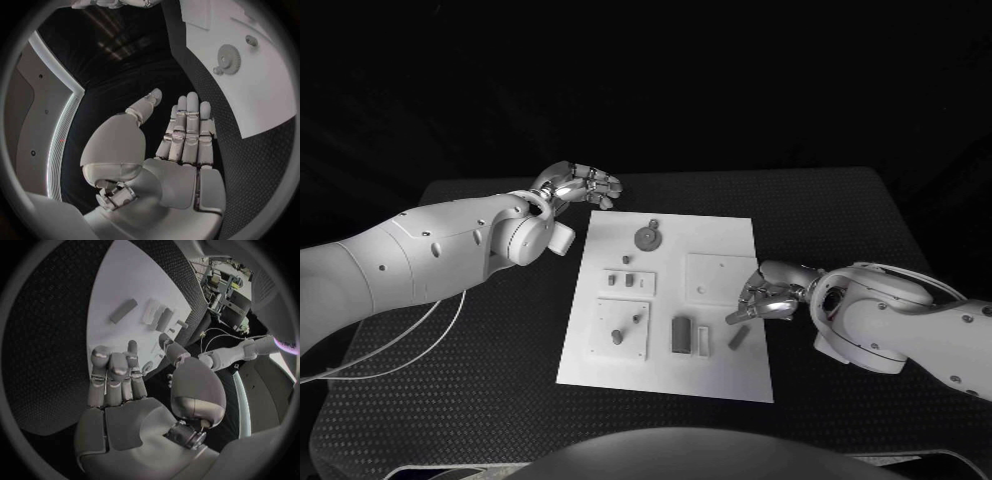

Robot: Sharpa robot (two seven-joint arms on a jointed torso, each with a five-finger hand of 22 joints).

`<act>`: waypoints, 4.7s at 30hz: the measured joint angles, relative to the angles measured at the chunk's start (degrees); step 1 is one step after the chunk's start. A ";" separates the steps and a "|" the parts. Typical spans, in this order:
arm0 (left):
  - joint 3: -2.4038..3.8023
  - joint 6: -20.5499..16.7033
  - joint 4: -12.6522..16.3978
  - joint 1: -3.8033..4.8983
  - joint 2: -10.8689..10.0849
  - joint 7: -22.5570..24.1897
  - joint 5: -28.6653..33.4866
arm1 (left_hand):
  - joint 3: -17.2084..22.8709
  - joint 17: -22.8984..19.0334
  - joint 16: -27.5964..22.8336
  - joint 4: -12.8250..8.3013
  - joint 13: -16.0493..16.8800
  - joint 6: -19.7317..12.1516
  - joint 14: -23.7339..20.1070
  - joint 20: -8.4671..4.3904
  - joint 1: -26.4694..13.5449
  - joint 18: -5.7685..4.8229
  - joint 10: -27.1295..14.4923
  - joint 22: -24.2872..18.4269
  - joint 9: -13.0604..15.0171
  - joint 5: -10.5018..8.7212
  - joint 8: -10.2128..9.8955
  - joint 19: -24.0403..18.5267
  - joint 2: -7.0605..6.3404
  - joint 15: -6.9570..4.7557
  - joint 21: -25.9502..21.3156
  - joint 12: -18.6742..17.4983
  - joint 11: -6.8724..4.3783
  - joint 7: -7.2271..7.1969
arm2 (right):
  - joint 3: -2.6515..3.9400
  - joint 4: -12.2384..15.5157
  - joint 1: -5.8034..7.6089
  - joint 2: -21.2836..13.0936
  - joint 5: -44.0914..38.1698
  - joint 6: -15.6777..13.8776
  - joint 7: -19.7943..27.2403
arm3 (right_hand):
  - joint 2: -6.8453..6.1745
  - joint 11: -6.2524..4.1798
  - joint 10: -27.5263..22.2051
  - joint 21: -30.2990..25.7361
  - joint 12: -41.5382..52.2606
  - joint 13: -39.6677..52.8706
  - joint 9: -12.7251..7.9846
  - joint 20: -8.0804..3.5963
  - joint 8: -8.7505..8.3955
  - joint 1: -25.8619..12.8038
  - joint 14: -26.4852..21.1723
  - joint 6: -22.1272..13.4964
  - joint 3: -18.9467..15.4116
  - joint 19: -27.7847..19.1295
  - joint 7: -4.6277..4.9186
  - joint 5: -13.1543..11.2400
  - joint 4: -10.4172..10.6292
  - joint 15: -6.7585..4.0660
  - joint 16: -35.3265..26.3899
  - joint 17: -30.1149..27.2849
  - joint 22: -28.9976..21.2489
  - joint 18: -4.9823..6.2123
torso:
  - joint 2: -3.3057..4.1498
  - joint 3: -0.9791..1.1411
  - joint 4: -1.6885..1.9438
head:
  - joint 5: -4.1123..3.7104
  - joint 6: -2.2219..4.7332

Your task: Assemble the parts on the task board

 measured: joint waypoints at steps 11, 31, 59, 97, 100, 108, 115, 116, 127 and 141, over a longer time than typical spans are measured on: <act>-0.02 0.00 0.05 0.00 0.04 -0.02 0.00 | -0.16 0.05 0.00 0.15 0.00 0.00 0.00 0.00 -0.23 0.00 0.00 0.05 0.05 0.00 0.00 0.00 -0.23 0.00 0.00 0.00 0.00 0.00 | -0.15 0.07 -0.67 -0.47 2.33 4.33 -4.30 | 3.08 -0.20 -0.21 0.00 -0.01 0.07 0.26 0.08 0.57 -0.77 -0.19 0.72 -3.37 -0.28 -0.03 0.00 -3.03 -0.19 0.00 0.10 0.03 0.06 | 0.08 0.06 -0.04 | -0.40 0.31; -0.03 0.06 0.13 -0.01 -0.13 -0.08 0.00 | -0.16 0.16 -0.22 0.15 0.01 0.00 0.00 0.00 -0.23 0.00 0.00 0.10 0.04 0.00 0.00 0.00 -0.23 0.00 0.00 0.00 0.00 0.00 | -0.27 -1.93 -3.84 3.01 -3.95 1.86 -7.39 | 3.63 -0.94 0.55 0.10 -0.41 0.07 0.66 0.10 1.22 -3.08 0.31 2.58 -1.63 -0.26 -0.46 0.00 -0.81 -0.61 0.23 0.69 -0.31 0.06 | 0.18 0.04 0.22 | -0.54 0.12; -0.03 0.35 0.37 0.00 -0.34 -0.41 -0.03 | -0.29 0.26 -0.22 0.54 -0.04 0.00 0.00 0.00 -0.42 0.00 0.00 0.19 0.02 0.00 0.00 0.00 -0.03 0.00 -0.22 0.00 0.00 0.00 | -0.11 -3.75 -6.22 8.85 -19.36 0.12 -6.82 | 2.98 -0.93 0.95 0.90 -0.41 0.40 15.14 -0.21 1.13 9.89 1.01 3.19 8.17 0.26 -1.05 -0.23 -5.74 -0.74 0.50 1.01 -0.40 0.16 | 0.10 -0.04 0.19 | -0.46 -0.32; -0.04 0.63 0.56 0.00 -0.25 -0.70 -0.07 | -0.29 0.47 -0.44 0.84 -0.02 0.00 0.00 0.00 -0.87 0.00 0.00 0.35 0.01 -0.22 0.00 0.00 -0.04 0.00 -0.22 0.00 0.00 0.00 | 0.01 -3.66 -6.21 7.25 -20.17 0.98 -3.97 | 6.16 -0.34 1.21 1.65 -1.30 0.54 23.73 1.74 0.30 3.10 1.30 3.69 17.04 -0.48 -0.39 10.21 -3.36 -0.18 0.17 0.97 -0.73 0.08 | 0.11 0.01 0.15 | -0.56 -0.51; -0.04 0.64 0.56 -0.01 -0.28 -0.70 -0.08 | -0.29 0.47 -0.44 0.84 -0.02 0.00 0.00 0.00 -0.87 0.00 0.00 0.35 0.01 -0.22 0.00 0.00 -0.04 0.00 -0.22 0.00 0.00 0.00 | -0.06 -3.05 -6.08 6.11 -16.73 -0.46 -3.86 | 6.16 -0.25 1.50 1.89 -1.30 0.54 13.97 1.73 0.81 3.10 1.42 3.95 17.09 -0.06 -0.20 11.10 -3.77 -0.13 0.19 1.09 -0.82 0.07 | 0.09 -0.01 0.13 | -0.57 -0.48; -0.04 0.64 0.64 0.00 -0.32 -0.72 -0.12 | -0.29 0.53 -0.44 0.84 -0.02 0.00 0.00 0.00 -0.86 0.00 0.00 0.35 0.06 -0.22 0.00 0.00 -0.04 0.00 -0.22 0.00 0.00 0.00 | -0.38 -1.83 -5.00 4.19 -5.44 -3.13 -4.07 | 6.92 -0.43 1.87 1.89 -1.34 0.54 -2.77 1.73 0.47 3.39 1.73 4.23 17.01 -0.05 -0.26 11.75 -4.02 -0.24 0.18 1.23 -0.92 -0.01 | 0.08 -0.05 0.10 | -0.64 -0.37; -0.04 0.64 0.70 0.01 -0.36 -0.75 -0.14 | -0.29 0.53 -0.44 0.84 -0.02 0.00 0.00 0.00 -0.86 0.00 0.00 0.40 0.06 -0.22 0.00 0.00 -0.04 0.00 -0.22 0.00 0.00 0.00 | -0.47 -2.11 -4.61 4.02 7.76 -5.93 -4.90 | 7.77 -0.43 1.87 1.89 -1.34 0.53 -2.75 1.53 0.51 3.46 1.85 4.21 16.62 0.15 -0.27 11.76 -4.42 -0.34 0.41 1.29 -1.08 -0.24 | 0.07 -0.07 0.12 | -0.68 -0.29; -0.04 0.64 0.72 0.01 -0.36 -0.75 -0.15 | -0.29 0.53 -0.44 0.84 -0.02 0.00 0.00 0.00 -0.86 0.00 0.00 0.40 0.06 -0.22 0.00 0.00 -0.04 0.00 -0.22 0.00 0.00 0.00 | -0.48 -2.05 -4.61 4.07 9.18 -6.08 -5.01 | 7.85 -0.43 1.87 1.89 -1.34 0.53 -2.75 1.53 0.51 3.39 1.93 4.21 16.62 0.15 -0.27 11.76 -4.42 -0.41 0.41 1.29 -1.09 -0.17 | 0.07 -0.09 0.14 | -0.69 -0.29; -0.04 0.64 0.79 0.00 -0.39 -0.79 -0.17 | -0.29 0.58 -0.44 0.84 -0.02 0.00 0.00 0.00 -0.86 0.00 0.00 0.45 0.05 -0.22 0.00 0.00 -0.04 0.00 -0.44 0.00 0.00 0.00 | -0.52 -1.69 -4.61 5.47 17.47 -6.68 -6.07 | 8.06 -0.43 1.87 1.89 -1.34 0.53 -2.75 1.53 0.52 3.17 1.94 4.21 16.20 0.15 -0.28 11.31 -4.47 -0.41 0.41 1.28 -1.24 0.18 | 0.11 -0.03 0.15 | -0.69 -0.41; -0.04 0.64 0.84 0.00 -0.40 -0.82 -0.20 | -0.29 0.63 -0.44 0.84 -0.02 0.00 0.00 0.00 -0.86 0.00 0.00 0.50 0.04 -0.22 0.00 0.00 -0.04 0.00 -0.44 0.00 0.00 0.00 | -0.53 -2.35 -4.63 7.57 18.16 -7.75 -6.55 | 6.97 -0.44 1.88 1.89 -1.34 0.61 -2.41 1.54 1.15 2.08 1.95 4.23 15.57 0.15 -0.31 9.32 -4.15 -0.39 0.41 1.38 -1.49 0.22 | 0.15 0.01 0.18 | -0.66 -0.61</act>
